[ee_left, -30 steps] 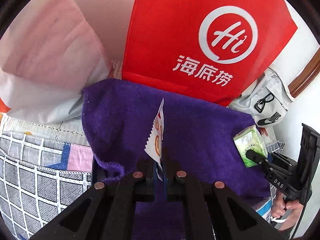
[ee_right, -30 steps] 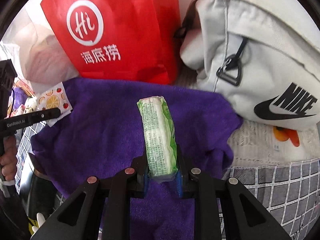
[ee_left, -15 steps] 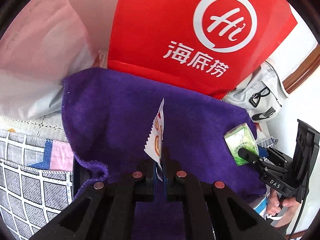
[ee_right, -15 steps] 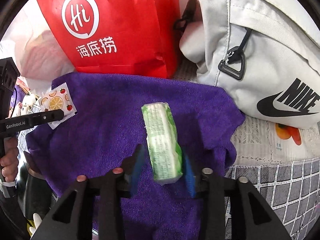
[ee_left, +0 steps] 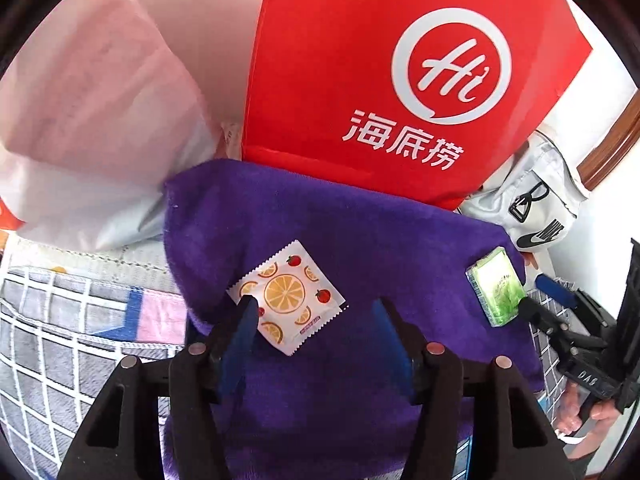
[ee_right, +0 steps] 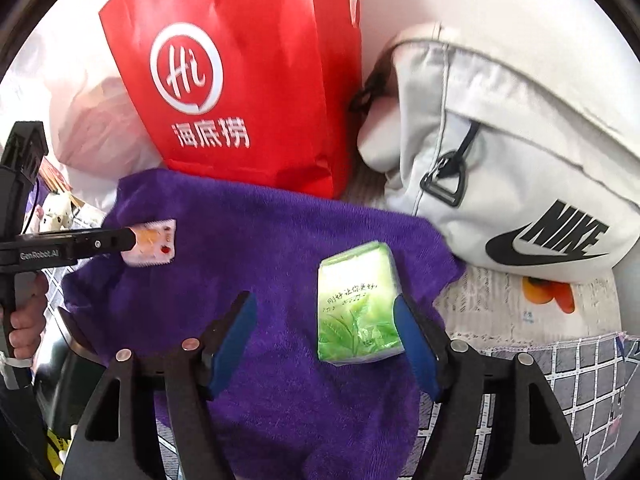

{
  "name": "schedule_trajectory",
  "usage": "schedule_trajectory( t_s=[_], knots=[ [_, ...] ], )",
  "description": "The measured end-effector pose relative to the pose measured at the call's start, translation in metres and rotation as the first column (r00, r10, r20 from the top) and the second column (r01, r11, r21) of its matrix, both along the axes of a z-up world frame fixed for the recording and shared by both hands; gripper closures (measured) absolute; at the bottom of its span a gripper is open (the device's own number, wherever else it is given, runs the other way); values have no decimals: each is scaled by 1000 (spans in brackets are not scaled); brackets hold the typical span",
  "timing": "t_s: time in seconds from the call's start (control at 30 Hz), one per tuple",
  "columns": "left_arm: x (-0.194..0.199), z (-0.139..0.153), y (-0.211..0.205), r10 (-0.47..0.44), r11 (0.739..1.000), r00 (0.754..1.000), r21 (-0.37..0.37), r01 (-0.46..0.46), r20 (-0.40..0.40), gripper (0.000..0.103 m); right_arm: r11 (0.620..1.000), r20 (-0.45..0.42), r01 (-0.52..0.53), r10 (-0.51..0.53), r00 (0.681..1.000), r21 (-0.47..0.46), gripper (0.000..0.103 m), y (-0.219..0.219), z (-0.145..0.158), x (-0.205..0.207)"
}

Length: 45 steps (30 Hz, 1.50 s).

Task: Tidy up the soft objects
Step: 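Open the left tool to drop the snack packet onto the purple towel, then withdraw both tools from the towel back toward the remaining items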

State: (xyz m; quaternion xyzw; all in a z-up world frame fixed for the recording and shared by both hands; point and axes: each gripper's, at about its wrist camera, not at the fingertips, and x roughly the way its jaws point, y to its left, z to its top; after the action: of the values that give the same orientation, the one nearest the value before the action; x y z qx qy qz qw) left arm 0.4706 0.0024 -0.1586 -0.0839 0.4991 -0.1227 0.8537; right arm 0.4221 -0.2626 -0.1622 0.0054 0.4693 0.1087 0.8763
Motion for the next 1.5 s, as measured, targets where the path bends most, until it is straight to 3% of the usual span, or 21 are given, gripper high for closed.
schedule_trajectory(
  t_s=[0.2,0.33,0.47,0.7,0.8,0.97,1.23,1.33,1.4,1.5],
  knots=[
    [-17,23,2,3,998,999,62,-6,40,42,999,38,43,-42,998,-24,27,-1,21,-12],
    [-45,42,10,11,999,996,43,-14,84,42,997,79,73,-70,994,-32,12,1,33,-33],
    [-78,59,13,-16,993,992,119,1,127,42,996,98,78,-74,992,-34,9,8,50,-59],
    [-137,69,44,52,998,991,-27,-49,123,42,999,134,45,-44,990,-5,9,21,70,-120],
    [-160,68,49,51,999,995,-10,-51,86,42,997,112,77,-73,991,-30,9,25,67,-145],
    [-204,59,59,66,998,996,17,-67,68,42,997,57,56,-59,997,52,9,29,59,-188],
    [-258,17,55,43,996,999,81,-43,-3,42,998,109,26,-32,994,57,11,47,58,-259],
    [-270,-3,48,-2,997,999,81,5,-40,34,999,107,9,-15,994,53,11,53,52,-278],
    [-275,-12,47,-3,996,998,89,8,-55,34,998,98,-6,0,995,60,11,56,46,-288],
    [-279,-25,48,2,997,997,81,4,-77,25,998,92,-12,6,996,59,11,58,37,-300]
  ],
)
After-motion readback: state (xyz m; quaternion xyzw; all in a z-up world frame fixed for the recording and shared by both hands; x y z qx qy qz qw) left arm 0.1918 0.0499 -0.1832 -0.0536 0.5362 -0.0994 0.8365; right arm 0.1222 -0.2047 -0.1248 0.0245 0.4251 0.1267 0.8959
